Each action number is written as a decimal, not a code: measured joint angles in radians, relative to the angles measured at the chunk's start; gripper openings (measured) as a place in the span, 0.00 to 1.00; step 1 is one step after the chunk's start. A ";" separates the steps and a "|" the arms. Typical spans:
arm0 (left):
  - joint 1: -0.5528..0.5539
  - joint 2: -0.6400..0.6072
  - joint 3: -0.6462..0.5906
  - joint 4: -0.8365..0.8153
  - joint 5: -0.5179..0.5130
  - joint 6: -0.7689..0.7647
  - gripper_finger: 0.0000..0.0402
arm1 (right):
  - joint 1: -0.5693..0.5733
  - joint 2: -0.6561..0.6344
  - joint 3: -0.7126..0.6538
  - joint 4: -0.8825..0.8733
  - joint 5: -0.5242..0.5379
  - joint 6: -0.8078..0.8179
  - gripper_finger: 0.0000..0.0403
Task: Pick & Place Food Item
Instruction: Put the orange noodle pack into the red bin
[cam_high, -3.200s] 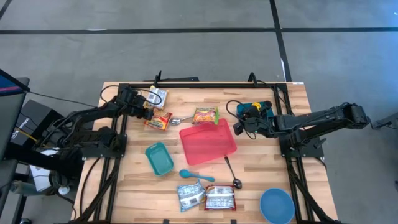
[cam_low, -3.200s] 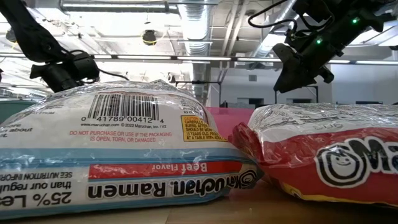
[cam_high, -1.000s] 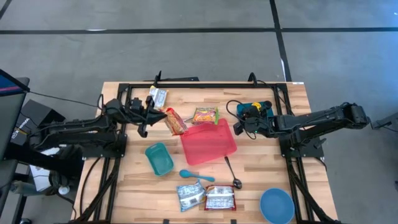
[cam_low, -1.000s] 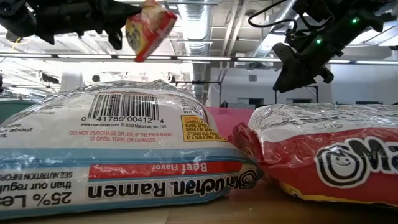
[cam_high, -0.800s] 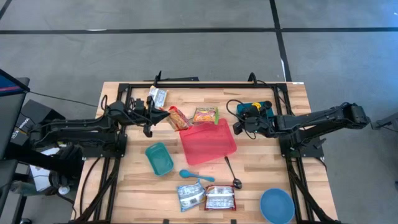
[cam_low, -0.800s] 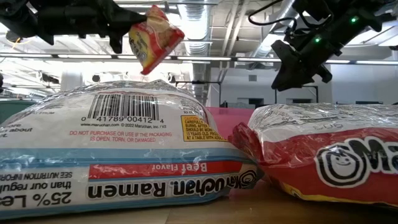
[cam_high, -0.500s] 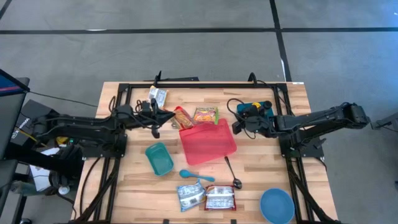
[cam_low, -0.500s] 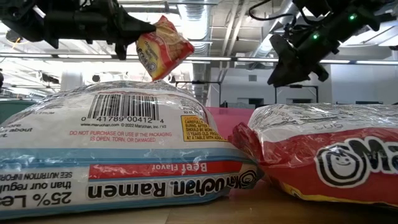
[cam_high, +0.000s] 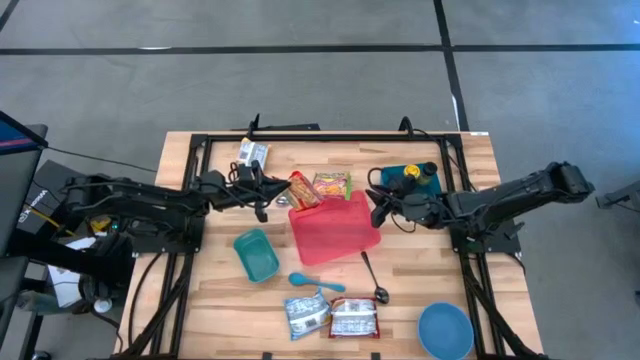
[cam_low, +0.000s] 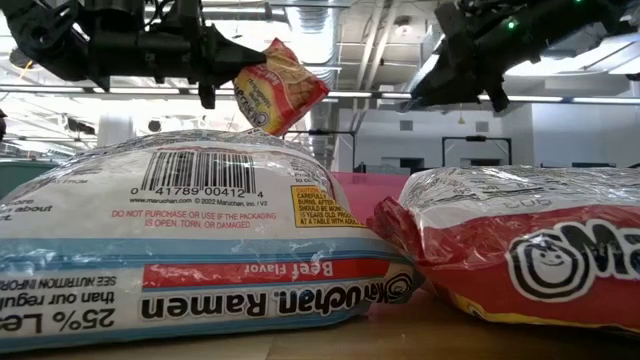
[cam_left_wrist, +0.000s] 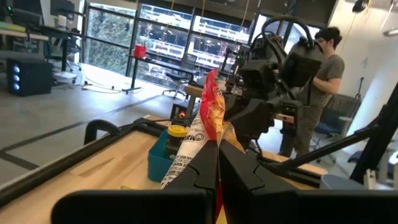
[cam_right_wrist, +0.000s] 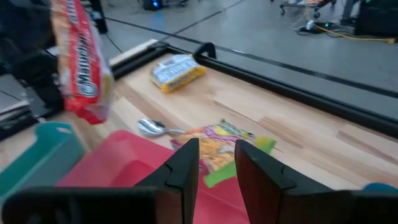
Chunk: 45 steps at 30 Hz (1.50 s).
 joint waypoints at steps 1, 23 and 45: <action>-0.002 0.007 0.000 0.009 -0.004 -0.006 0.00 | 0.005 0.000 0.000 0.008 0.000 0.000 0.24; -0.094 0.020 0.000 0.022 -0.200 -0.047 0.00 | -0.061 0.321 0.001 0.619 -0.291 -0.191 0.26; -0.113 0.020 0.000 0.029 -0.200 -0.088 0.00 | -0.115 0.375 0.018 0.736 -0.462 -0.188 0.60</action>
